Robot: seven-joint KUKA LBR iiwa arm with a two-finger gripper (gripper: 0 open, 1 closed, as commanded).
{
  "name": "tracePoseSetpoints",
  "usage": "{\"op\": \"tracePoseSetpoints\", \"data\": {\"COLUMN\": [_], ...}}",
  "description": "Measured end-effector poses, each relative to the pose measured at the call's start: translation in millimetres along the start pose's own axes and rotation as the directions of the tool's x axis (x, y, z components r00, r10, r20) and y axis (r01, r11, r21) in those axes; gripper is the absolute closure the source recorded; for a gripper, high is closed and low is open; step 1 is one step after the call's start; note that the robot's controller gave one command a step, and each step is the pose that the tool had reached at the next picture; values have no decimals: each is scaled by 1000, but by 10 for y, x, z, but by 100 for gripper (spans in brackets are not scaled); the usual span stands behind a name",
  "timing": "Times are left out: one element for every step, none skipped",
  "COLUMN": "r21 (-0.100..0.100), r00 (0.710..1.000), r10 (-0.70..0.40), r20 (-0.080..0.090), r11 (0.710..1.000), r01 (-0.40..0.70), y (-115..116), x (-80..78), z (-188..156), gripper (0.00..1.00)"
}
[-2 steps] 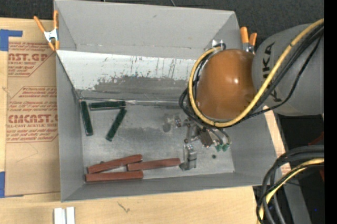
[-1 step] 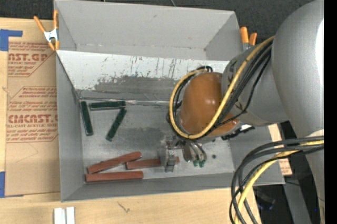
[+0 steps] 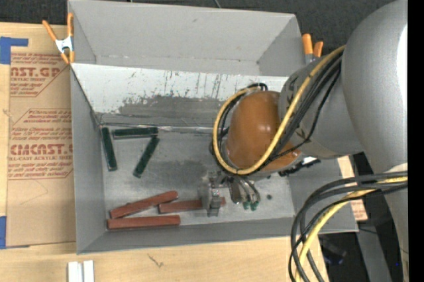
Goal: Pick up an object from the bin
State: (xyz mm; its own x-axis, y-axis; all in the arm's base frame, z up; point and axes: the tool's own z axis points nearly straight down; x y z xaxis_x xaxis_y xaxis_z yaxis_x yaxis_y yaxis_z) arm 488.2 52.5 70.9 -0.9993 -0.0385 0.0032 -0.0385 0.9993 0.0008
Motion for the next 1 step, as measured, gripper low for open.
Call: {"op": "tracePoseSetpoints", "data": {"r21": [1], "r00": [1000], "r10": [2], "r20": [-4], "r11": [1000], "r01": [-2], "y": [-45], "x": [-109], "z": [-434], "gripper": [100]}}
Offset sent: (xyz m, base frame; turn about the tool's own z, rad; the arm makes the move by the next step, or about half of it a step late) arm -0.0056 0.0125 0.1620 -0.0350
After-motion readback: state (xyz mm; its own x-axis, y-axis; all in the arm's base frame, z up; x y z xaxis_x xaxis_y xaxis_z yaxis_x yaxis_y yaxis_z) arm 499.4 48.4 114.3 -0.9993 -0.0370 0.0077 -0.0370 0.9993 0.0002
